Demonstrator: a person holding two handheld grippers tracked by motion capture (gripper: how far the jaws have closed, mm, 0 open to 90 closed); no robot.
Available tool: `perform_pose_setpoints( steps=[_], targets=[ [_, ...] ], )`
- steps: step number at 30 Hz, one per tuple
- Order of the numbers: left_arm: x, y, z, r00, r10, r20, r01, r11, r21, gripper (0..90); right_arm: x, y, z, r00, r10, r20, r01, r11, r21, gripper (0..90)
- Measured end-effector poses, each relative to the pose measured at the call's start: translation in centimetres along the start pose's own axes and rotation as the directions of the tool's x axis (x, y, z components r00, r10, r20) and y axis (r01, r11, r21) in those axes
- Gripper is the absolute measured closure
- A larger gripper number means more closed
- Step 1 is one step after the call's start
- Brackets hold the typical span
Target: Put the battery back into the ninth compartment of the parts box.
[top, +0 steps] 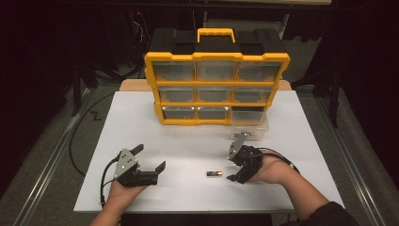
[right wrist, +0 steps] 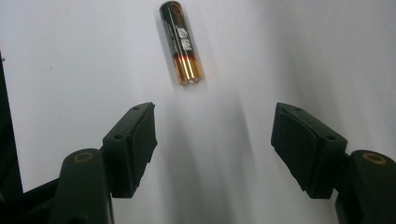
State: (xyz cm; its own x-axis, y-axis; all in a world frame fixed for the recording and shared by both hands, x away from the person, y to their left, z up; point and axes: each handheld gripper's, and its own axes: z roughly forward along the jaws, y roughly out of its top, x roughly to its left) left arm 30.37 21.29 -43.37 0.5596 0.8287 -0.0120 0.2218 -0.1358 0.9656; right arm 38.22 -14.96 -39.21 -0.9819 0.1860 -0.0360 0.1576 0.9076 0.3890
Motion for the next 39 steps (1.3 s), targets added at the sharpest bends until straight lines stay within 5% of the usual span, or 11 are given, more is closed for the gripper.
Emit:
perform_pose_setpoints(
  steps=[11,26,39],
  targets=[
    [0.0,0.0,0.0,1.0,0.0,0.0,0.0,1.0,-0.002,0.2,0.5,1.8,1.4,0.9984,-0.044,-0.036,0.043,0.999,-0.009,38.4],
    [0.1,0.0,0.0,1.0,-0.008,0.003,0.008,1.0,-0.001,0.2,0.8,3.1,2.2,0.9897,-0.121,-0.078,0.121,0.993,0.001,62.5],
    [0.1,0.0,-0.1,1.0,-0.006,0.004,0.006,1.0,-0.006,0.2,0.5,3.2,2.7,0.9888,-0.13,-0.073,0.132,0.991,0.017,72.7]
  ],
)
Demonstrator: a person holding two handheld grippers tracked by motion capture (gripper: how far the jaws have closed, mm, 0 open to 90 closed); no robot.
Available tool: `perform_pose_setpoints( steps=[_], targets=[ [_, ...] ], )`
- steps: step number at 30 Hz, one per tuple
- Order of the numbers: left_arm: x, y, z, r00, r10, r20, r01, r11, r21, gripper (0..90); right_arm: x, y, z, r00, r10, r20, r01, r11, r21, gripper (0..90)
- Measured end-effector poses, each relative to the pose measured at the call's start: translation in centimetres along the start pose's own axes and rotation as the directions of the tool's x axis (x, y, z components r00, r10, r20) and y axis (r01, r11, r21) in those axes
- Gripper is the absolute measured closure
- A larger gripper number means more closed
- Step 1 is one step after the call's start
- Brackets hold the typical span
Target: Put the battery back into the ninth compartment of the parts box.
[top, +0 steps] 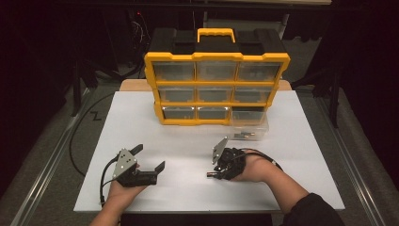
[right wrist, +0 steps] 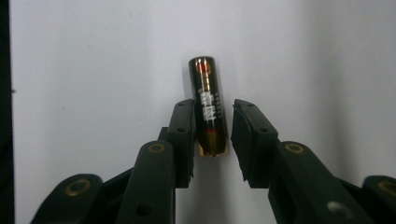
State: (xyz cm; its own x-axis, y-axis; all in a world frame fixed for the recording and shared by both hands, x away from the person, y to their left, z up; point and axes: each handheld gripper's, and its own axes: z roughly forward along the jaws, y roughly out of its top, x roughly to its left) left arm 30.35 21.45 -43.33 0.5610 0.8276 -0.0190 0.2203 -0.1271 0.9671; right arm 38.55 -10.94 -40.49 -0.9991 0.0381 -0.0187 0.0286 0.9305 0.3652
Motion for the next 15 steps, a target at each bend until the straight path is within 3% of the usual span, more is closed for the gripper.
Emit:
perform_pose_setpoints(
  steps=[4,15],
  targets=[
    [-0.02,-0.02,0.04,1.0,0.004,0.004,-0.004,1.0,0.007,0.2,-0.07,-0.17,-0.06,1.0,0.008,0.0,-0.008,1.0,-0.004,78.1],
    [-0.01,-0.05,0.15,1.0,0.008,0.003,-0.008,0.9999,0.01,0.2,0.08,-0.32,-0.75,1.0,0.003,0.0,-0.003,1.0,-0.022,78.6]
  ],
)
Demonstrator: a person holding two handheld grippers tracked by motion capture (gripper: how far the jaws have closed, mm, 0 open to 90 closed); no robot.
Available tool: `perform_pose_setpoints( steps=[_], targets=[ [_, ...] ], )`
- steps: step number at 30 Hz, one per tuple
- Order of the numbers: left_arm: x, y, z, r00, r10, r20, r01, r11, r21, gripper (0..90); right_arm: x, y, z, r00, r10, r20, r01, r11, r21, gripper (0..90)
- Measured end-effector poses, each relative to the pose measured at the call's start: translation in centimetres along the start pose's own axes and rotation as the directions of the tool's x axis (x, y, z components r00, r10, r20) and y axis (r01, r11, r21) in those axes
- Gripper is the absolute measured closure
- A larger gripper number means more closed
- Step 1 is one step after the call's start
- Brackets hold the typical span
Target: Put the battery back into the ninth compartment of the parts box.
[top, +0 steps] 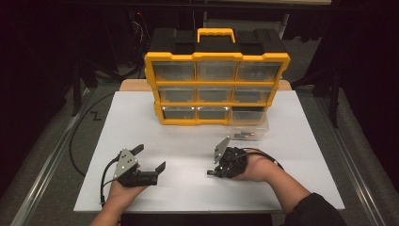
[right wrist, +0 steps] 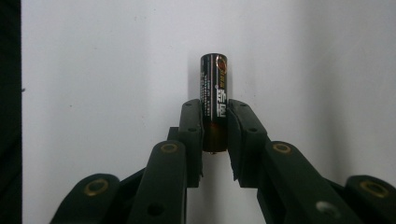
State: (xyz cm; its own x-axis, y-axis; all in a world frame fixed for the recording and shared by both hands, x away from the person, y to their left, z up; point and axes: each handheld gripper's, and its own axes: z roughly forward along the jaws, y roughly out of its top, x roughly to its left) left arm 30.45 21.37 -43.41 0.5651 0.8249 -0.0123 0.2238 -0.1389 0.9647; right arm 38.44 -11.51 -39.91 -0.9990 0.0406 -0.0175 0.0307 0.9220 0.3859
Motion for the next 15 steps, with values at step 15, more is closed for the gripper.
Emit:
perform_pose_setpoints(
  steps=[15],
  targets=[
    [0.1,0.0,-0.1,1.0,-0.007,-0.005,0.007,1.0,-0.004,0.2,-0.5,-2.2,-2.0,0.998,0.051,0.037,-0.051,0.999,0.004,78.5]
  ],
)
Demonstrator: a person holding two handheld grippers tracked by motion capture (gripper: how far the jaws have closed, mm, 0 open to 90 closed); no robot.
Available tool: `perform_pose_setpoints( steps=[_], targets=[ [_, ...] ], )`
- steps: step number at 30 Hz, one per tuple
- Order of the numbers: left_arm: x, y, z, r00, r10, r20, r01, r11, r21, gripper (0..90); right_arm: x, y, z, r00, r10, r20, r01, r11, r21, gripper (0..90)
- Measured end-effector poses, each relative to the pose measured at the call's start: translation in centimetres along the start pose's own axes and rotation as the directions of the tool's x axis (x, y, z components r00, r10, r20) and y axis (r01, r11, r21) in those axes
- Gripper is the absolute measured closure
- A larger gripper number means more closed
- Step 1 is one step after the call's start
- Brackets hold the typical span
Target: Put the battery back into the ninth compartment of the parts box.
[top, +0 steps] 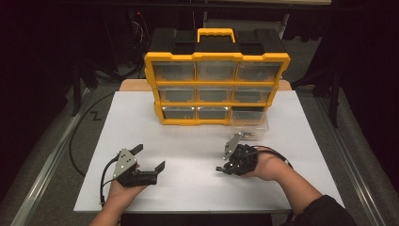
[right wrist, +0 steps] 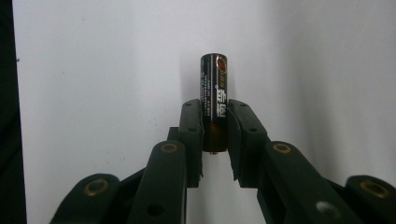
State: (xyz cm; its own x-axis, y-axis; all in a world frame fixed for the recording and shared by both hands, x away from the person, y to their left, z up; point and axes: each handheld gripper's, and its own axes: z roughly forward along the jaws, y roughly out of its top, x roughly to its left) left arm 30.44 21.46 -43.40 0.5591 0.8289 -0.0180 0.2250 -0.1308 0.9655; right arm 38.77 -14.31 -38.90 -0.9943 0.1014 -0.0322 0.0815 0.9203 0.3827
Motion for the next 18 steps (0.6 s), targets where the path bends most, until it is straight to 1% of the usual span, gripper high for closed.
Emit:
perform_pose_setpoints(
  steps=[4,7,13,18],
  targets=[
    [0.0,0.0,0.0,1.0,0.0,-0.001,0.0,1.0,0.0,0.2,-0.3,-0.8,-0.6,0.9999,0.008,0.01,-0.008,1.0,0.0,78.6],
    [0.0,0.0,0.0,1.0,0.003,-0.002,-0.003,1.0,-0.001,0.2,-0.5,-1.3,-0.9,0.9996,0.025,0.013,-0.025,1.0,-0.002,78.6],
    [0.0,0.0,-0.1,1.0,0.003,-0.007,-0.003,1.0,-0.006,0.2,-0.9,-2.5,-1.5,0.9988,0.043,0.025,-0.043,0.999,0.002,78.6],
    [0.0,0.0,0.0,1.0,0.002,-0.006,-0.002,1.0,-0.001,0.2,-1.1,-3.2,-1.9,0.9984,0.048,0.031,-0.049,0.999,0.018,78.6]
  ],
)
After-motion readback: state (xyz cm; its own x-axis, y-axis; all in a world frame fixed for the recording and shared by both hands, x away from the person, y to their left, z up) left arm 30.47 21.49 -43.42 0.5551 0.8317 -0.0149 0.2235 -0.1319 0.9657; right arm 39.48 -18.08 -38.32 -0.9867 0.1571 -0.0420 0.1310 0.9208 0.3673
